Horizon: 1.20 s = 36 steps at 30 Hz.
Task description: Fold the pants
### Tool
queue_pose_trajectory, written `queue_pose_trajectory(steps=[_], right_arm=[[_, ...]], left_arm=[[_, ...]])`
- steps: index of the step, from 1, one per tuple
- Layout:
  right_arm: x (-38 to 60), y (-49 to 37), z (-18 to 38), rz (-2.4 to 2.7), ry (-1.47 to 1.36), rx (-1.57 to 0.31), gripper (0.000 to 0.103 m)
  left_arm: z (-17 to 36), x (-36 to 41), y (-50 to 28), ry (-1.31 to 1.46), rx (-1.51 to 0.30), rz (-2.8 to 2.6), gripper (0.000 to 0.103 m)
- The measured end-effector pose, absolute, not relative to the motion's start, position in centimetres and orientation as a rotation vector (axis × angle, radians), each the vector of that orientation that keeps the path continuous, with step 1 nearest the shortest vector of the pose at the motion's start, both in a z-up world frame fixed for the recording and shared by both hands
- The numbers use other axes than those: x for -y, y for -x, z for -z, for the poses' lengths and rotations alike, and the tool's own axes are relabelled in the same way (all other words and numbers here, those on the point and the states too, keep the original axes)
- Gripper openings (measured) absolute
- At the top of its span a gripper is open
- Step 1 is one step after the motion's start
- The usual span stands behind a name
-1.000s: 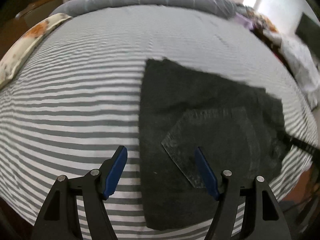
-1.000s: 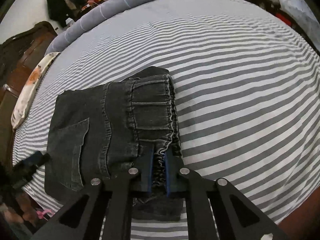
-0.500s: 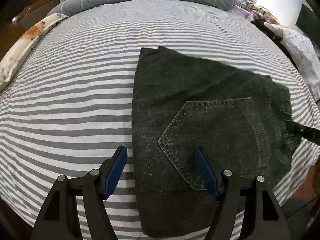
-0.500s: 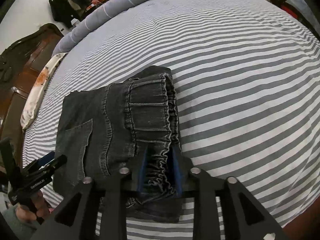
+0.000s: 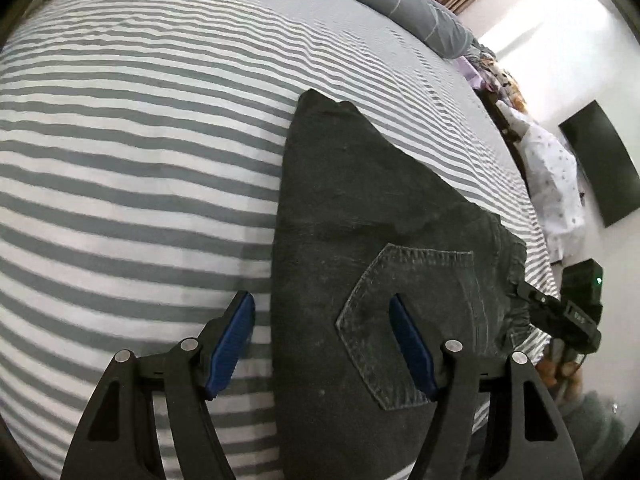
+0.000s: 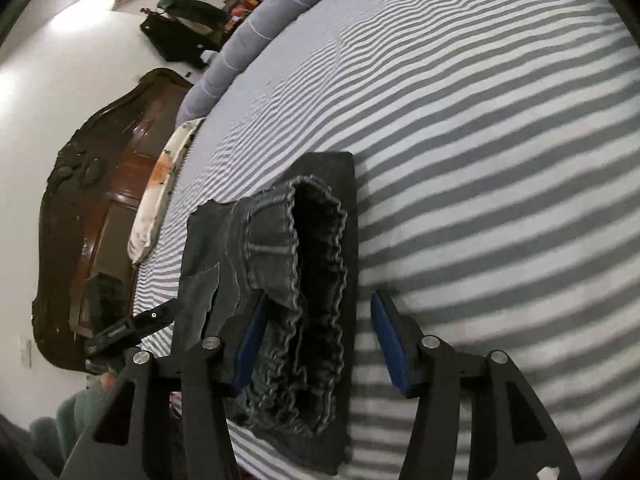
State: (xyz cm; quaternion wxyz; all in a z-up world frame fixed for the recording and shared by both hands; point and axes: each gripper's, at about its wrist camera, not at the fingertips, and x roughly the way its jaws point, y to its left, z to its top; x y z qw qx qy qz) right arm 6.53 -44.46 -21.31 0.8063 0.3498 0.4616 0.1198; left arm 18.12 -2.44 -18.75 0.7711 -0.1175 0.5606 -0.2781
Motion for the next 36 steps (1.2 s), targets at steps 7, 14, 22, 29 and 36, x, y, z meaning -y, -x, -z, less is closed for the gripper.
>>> queue_pose_trajectory(steps=[7,14,22,29,36], right_arm=[[42.8,-9.3,22.5,-0.33,-0.797,-0.975,0.053],[41.0,-9.5,20.6,-0.283,-0.863,-0.977,0.026],[38.9,-11.5,16.3,-0.278,-0.835,-0.954,0.024],[36.0,-19.7,14.6,-0.339,-0.81,-0.946,0.024],[32.0,-27.6,17.6,-0.349,-0.751,-1.013,0.024]], left_arm=[[18.6,5.5,-18.7,0.149,-1.168,0.62,0.069],[17.5,6.2,-17.9,0.152,-1.096,0.634,0.015],[13.1,4.5,-17.5,0.231,-0.986,0.644,0.013],[9.5,0.5,-22.3,0.23,-0.923,0.563,0.014],[12.3,-2.8,-28.5,0.189,-0.989,0.47,0.014]])
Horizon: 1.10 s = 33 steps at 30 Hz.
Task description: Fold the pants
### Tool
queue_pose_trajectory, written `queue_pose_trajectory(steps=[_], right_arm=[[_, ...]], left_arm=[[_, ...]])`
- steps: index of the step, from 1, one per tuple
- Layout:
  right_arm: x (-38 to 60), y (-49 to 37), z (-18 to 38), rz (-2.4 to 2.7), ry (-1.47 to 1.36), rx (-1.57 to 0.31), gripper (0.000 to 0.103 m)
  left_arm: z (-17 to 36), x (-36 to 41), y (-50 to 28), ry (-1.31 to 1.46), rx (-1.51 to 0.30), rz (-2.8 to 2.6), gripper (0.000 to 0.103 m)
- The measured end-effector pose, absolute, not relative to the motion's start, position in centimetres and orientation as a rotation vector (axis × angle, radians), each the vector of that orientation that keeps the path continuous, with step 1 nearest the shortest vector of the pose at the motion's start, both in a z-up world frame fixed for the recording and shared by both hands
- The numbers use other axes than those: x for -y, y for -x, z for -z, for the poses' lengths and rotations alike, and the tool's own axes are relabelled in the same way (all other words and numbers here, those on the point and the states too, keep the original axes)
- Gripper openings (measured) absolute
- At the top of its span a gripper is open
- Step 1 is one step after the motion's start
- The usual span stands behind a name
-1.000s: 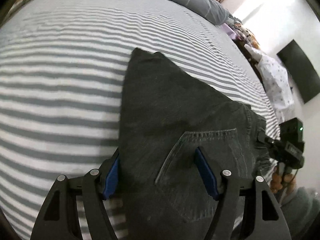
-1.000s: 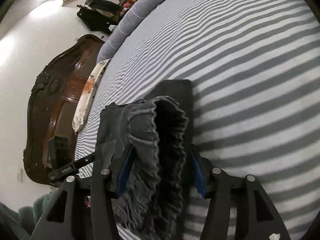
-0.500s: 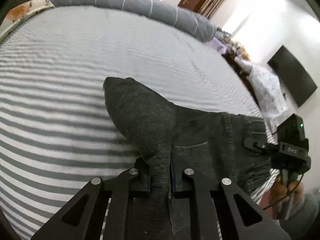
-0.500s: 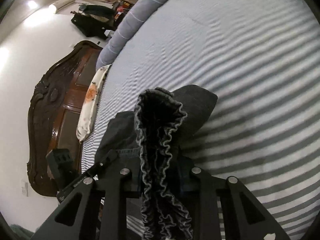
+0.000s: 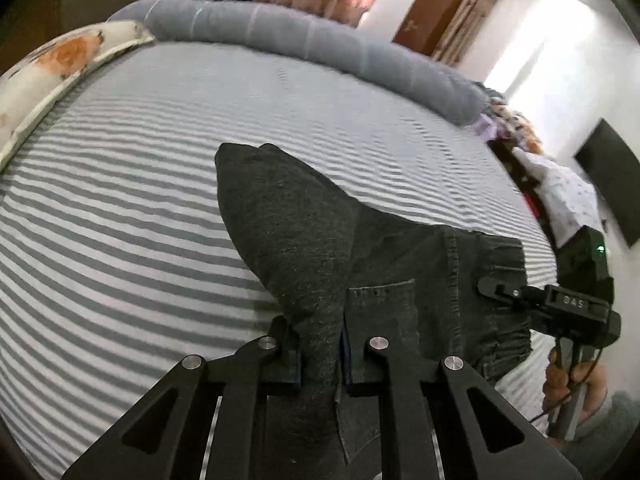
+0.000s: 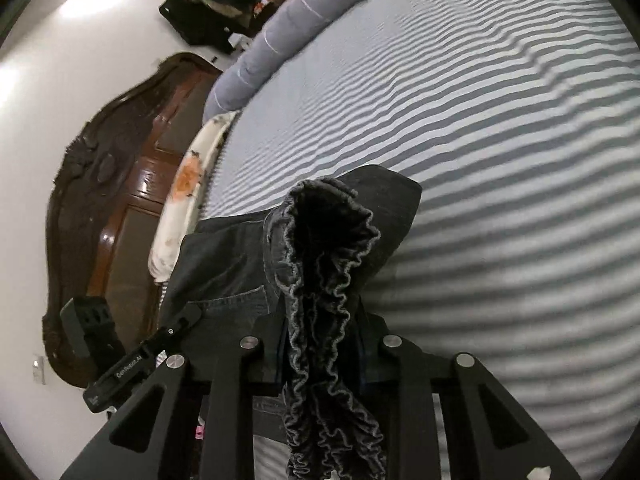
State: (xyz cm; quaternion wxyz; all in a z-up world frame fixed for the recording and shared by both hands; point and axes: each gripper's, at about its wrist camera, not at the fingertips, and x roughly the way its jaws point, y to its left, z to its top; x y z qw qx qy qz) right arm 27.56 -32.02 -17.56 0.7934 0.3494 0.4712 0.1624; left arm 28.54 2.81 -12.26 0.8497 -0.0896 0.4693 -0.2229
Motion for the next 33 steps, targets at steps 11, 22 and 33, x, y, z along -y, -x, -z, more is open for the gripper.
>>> queue_pose_trajectory(steps=[11,22,33], right_arm=[[30.9,-28.2,19.4,-0.162,-0.479,-1.05,0.073],[29.6,-21.1,17.8,0.011,-0.276,-0.975,0.081],[23.7,-16.5,13.7,0.109,-0.164,-0.849,0.101]], left_arm=[[18.0,-5.2,-29.9,0.17,-1.1,0.34,0.065],[15.4,-4.0,-21.2,-0.1,-1.002,0.071,0.073],[13.1,-1.9,-16.0,-0.171,-1.008,0.026,0.076]])
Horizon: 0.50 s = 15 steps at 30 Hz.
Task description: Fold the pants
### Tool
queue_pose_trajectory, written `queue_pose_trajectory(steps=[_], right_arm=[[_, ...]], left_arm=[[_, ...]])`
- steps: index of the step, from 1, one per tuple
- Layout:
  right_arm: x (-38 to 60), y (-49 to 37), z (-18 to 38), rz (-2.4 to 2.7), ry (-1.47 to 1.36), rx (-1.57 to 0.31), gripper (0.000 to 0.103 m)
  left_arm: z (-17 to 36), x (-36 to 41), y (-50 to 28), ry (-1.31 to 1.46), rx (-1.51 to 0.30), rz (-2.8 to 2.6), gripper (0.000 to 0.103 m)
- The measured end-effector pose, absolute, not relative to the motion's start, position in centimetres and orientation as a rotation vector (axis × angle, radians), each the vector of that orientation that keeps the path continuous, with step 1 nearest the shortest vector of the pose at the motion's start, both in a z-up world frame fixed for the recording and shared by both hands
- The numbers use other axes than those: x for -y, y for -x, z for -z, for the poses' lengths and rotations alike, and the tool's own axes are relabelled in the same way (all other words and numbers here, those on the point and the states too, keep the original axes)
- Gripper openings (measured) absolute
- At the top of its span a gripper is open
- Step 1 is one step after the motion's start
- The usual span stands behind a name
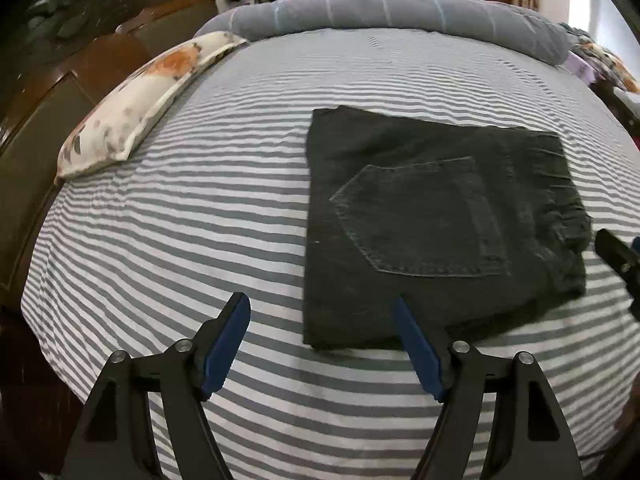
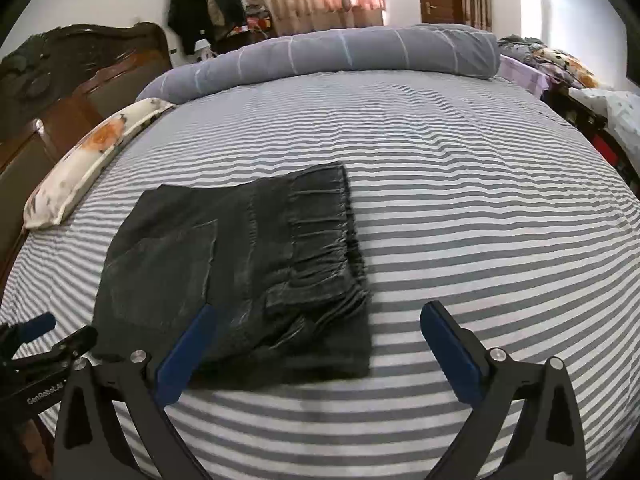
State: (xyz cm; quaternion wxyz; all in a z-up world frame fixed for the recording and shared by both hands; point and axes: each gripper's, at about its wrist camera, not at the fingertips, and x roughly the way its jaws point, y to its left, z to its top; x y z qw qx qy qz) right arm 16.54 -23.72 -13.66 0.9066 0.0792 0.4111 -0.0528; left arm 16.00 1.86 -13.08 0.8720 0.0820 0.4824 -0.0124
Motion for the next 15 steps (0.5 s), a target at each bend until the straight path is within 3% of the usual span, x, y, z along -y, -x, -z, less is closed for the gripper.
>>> queue_pose_trajectory(steps=[15], right_arm=[[19.6,-18.0,14.1,0.029,-0.137,-0.91,0.102]], left_arm=[[13.4,-1.4,-15.9,-0.136,-1.005,0.053,0.076]])
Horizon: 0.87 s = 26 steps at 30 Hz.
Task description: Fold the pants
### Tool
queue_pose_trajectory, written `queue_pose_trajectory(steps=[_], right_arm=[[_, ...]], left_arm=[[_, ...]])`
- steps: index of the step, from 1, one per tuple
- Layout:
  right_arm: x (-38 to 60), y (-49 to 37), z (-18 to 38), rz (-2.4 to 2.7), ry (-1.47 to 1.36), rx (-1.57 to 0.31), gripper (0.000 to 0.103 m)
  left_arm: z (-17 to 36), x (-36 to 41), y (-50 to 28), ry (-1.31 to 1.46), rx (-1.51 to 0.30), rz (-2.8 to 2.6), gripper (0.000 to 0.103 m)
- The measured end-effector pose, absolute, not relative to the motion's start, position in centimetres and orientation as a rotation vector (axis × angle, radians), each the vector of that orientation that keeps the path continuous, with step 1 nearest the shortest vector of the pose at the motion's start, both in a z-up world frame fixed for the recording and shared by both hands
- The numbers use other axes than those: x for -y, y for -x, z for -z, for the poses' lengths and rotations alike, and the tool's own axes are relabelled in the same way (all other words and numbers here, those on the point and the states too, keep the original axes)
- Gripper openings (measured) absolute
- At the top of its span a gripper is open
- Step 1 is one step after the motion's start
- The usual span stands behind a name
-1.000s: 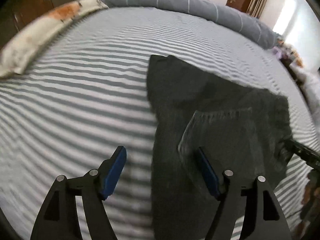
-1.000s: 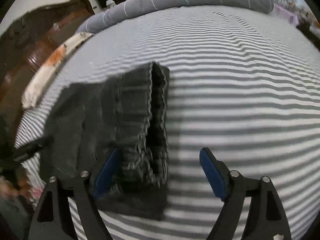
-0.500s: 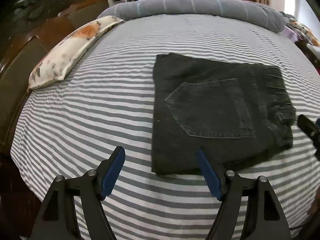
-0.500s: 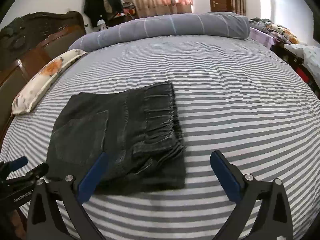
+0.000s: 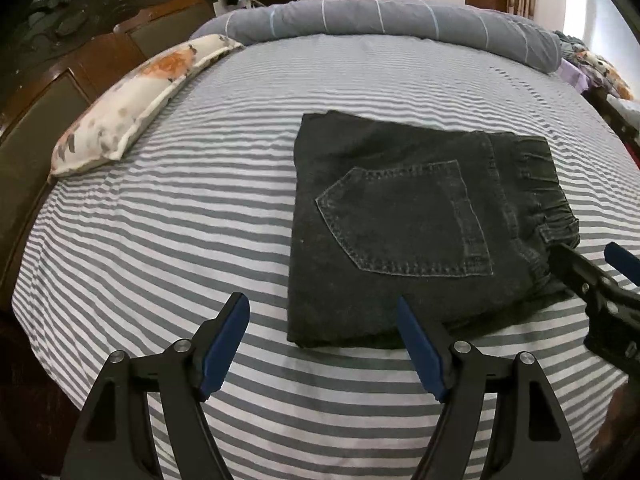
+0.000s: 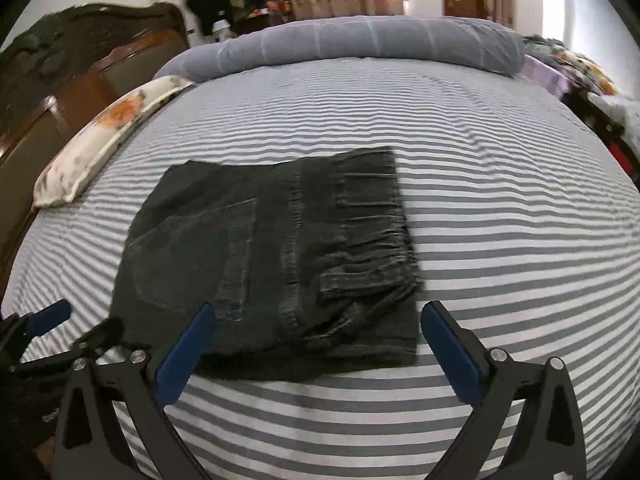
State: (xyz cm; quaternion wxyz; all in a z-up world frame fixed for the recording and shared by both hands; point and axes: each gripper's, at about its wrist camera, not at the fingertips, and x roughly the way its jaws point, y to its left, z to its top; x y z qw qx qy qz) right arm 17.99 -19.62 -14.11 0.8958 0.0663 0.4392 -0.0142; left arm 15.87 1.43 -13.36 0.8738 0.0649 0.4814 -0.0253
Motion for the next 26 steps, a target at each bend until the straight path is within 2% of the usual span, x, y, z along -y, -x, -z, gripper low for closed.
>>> queue_pose_trajectory(steps=[7,26], right_arm=[[18.4,-17.8,14.8,0.022,-0.065,-0.931,0.102],[19.8,-17.5,15.4,0.023,-0.106,-0.962,0.102]], left_arm=[[13.8,-1.7,-16.1,-0.136,-1.002,0.036,0.076],[14.3,-1.3,-16.3,-0.089,-1.015,0.051,0.076]])
